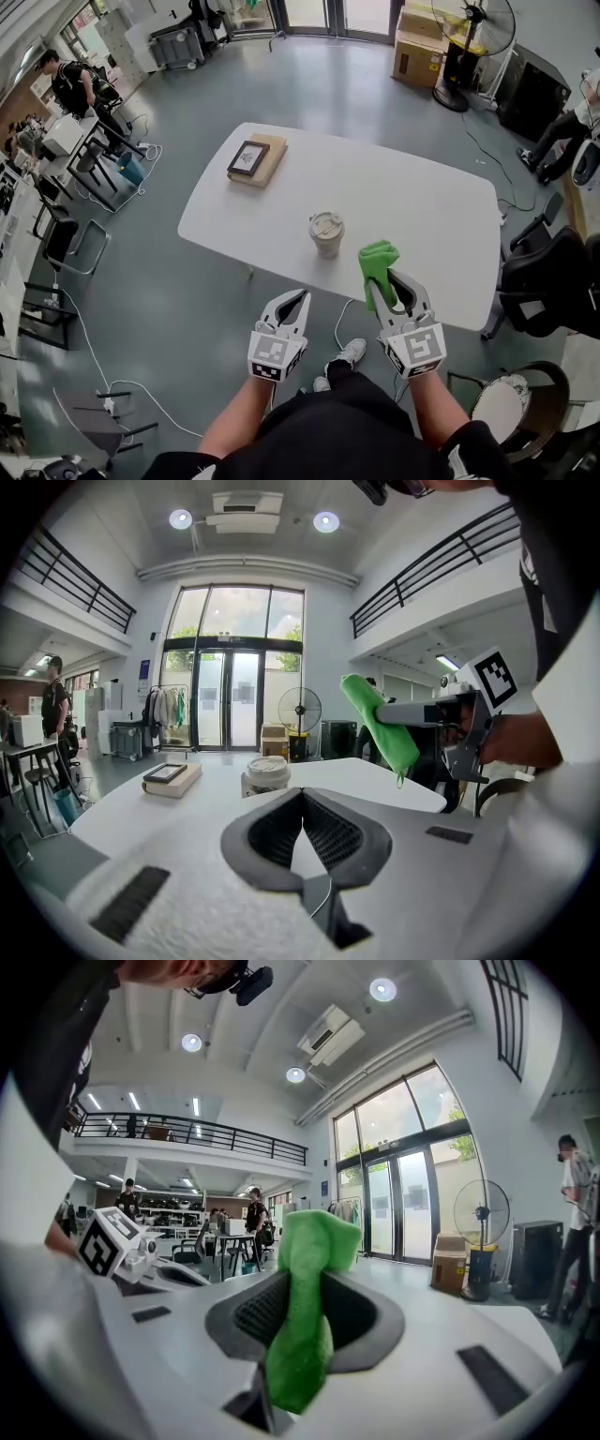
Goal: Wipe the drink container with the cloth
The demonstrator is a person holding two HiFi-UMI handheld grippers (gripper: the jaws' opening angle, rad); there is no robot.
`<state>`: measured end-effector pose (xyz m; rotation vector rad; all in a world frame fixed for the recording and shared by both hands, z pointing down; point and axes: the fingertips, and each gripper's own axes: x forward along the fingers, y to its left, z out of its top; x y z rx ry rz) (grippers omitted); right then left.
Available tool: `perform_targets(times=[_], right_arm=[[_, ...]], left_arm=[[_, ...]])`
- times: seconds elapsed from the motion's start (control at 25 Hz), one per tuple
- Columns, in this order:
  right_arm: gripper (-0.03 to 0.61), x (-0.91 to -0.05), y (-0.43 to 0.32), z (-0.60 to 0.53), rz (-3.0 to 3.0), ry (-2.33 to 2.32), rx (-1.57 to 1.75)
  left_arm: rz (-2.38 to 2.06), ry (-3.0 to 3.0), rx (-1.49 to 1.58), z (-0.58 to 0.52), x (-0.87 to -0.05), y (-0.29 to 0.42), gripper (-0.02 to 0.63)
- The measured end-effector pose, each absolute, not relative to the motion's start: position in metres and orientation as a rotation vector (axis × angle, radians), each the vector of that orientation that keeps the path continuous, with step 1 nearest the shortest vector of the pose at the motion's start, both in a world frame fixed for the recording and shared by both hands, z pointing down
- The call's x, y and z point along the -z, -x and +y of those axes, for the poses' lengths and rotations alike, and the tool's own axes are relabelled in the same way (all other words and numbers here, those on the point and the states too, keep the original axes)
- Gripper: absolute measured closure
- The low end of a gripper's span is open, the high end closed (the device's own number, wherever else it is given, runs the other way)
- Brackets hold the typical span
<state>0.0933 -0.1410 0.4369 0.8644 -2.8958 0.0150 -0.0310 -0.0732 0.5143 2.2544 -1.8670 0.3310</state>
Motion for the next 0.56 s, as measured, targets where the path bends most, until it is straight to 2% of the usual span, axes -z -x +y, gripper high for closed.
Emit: perform_targets(times=[0.56], right_arm=[[0.469, -0.423, -0.108, -0.107, -2.926, -0.865, 0.096]], left_arm=[[-1.873, -2.274, -0.322, -0.045, -0.506, 0.012, 0.600]])
